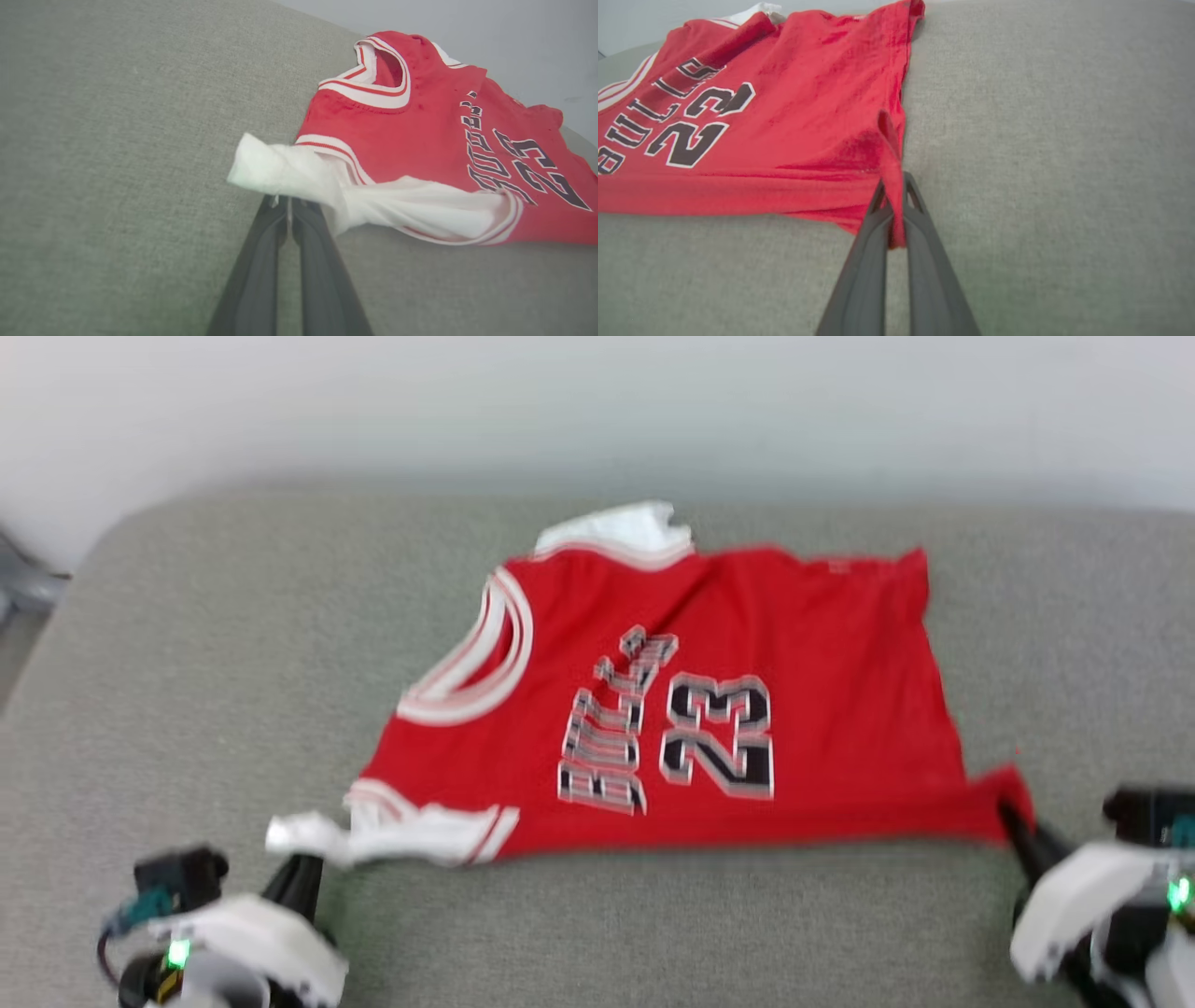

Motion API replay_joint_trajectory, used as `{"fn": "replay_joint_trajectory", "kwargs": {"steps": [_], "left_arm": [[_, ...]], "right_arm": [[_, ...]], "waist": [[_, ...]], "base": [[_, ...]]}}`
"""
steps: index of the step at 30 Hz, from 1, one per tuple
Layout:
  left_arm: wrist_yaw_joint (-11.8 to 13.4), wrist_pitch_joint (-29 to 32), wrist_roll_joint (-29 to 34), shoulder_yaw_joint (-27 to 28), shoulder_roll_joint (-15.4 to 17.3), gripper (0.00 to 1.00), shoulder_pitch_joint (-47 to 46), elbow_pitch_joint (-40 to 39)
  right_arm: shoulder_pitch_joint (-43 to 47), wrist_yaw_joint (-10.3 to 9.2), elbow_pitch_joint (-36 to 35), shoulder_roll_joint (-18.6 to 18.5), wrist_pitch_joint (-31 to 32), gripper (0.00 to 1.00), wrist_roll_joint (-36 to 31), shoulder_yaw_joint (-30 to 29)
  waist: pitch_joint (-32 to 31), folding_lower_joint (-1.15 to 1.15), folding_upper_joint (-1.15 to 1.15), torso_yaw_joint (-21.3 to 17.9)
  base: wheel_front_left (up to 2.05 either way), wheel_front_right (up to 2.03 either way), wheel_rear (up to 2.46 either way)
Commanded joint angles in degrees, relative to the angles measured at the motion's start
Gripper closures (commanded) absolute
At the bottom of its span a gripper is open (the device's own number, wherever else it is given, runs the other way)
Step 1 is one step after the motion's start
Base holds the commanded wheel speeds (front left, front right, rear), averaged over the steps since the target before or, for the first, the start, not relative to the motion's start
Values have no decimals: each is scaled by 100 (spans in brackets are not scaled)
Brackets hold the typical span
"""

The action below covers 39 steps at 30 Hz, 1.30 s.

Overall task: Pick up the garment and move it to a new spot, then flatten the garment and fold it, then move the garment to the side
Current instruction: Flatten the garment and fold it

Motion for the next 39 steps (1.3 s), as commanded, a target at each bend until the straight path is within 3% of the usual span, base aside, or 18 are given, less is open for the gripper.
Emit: {"fn": "replay_joint_trajectory", "kwargs": {"steps": [1, 9, 13, 19, 28, 39], "left_arm": [[243, 30, -74, 168, 277, 100, 320, -127], [1073, 631, -317, 299, 674, 100, 2114, -2083], [1365, 790, -477, 439, 803, 100, 2741, -2861], [1657, 929, -533, 512, 922, 100, 3173, -3565], [1420, 1079, -283, 254, 865, 100, 2157, -3576], [823, 1012, -98, -149, 432, 100, 686, -2438]], "right_arm": [[375, -96, -131, -84, 154, 100, -40, -260], [2261, -95, -1938, 607, 1188, 100, -557, -1108], [2901, -95, -2714, 1013, 1594, 100, -724, -1422], [3398, -94, -3312, 1315, 1976, 100, -871, -1643], [2880, -63, -3602, 1427, 2168, 100, -1026, -1461], [1892, -59, -2941, 1272, 1911, 100, -955, -1134]], "waist": [[-305, 2, 0, 97], [-704, 2, 0, 127], [-756, 2, 0, 159], [-747, 2, 0, 190], [-351, 2, 0, 139], [482, 2, 0, 29]], "base": [[0, 0, 0], [0, 0, 0], [0, 0, 0], [0, 0, 0], [0, 0, 0], [0, 0, 0]]}}
